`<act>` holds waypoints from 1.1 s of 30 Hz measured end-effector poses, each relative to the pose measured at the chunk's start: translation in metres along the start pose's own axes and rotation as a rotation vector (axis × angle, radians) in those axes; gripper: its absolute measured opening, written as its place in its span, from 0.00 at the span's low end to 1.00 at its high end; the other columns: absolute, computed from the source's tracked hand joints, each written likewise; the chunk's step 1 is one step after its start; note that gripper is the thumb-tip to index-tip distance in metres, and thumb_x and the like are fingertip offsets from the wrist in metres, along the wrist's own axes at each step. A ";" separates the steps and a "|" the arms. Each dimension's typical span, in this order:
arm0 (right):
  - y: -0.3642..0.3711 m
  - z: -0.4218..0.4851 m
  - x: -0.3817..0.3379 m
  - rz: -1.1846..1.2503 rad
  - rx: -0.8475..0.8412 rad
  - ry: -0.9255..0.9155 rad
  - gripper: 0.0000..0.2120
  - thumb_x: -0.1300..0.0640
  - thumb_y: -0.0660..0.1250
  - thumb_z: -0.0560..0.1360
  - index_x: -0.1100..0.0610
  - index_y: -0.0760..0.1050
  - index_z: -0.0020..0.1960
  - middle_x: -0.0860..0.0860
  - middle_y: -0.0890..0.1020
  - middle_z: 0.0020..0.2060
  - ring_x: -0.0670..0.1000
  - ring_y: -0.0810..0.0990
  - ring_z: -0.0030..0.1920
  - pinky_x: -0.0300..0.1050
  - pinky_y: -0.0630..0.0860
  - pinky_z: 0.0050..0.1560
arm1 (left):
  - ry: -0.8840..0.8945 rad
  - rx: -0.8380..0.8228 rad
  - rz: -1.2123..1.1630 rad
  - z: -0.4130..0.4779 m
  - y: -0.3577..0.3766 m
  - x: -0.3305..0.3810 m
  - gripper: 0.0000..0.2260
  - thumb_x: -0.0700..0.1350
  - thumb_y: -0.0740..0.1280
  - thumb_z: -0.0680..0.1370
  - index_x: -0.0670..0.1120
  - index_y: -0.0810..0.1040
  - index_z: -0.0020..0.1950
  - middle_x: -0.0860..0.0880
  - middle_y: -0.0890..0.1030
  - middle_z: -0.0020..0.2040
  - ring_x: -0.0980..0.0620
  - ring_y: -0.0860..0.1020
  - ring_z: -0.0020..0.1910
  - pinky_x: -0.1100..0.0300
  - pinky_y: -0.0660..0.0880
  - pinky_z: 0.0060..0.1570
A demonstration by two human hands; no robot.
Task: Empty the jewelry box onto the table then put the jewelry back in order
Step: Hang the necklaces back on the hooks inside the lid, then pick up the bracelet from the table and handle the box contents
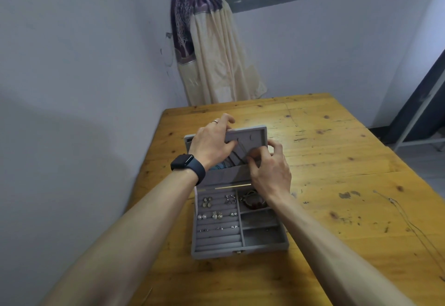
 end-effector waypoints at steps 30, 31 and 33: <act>-0.073 -0.102 -0.038 0.369 -0.069 -0.203 0.07 0.57 0.72 0.76 0.50 0.77 0.52 0.41 0.78 0.47 0.37 0.78 0.50 0.25 0.72 0.45 | -0.178 0.237 -0.133 -0.143 -0.046 -0.043 0.12 0.47 0.69 0.78 0.52 0.78 0.61 0.53 0.79 0.59 0.53 0.78 0.56 0.56 0.76 0.54; -0.071 -0.109 -0.043 0.388 -0.090 -0.206 0.08 0.57 0.72 0.76 0.49 0.77 0.52 0.40 0.78 0.47 0.38 0.78 0.49 0.26 0.74 0.44 | -0.232 0.226 -0.157 -0.160 -0.046 -0.052 0.12 0.47 0.68 0.79 0.53 0.78 0.62 0.54 0.79 0.60 0.55 0.77 0.56 0.59 0.76 0.52; -0.063 -0.125 -0.052 0.410 -0.144 -0.218 0.08 0.56 0.72 0.76 0.49 0.77 0.53 0.40 0.79 0.48 0.39 0.79 0.49 0.29 0.76 0.45 | -0.328 0.200 -0.193 -0.195 -0.043 -0.070 0.12 0.48 0.67 0.80 0.54 0.77 0.63 0.55 0.78 0.61 0.56 0.77 0.57 0.62 0.74 0.52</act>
Point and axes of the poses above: each hand's wrist, its own z-axis towards the middle knuckle, its own y-axis out of the palm, x = y × z, the point moved 3 cm from there along z, towards the middle knuckle
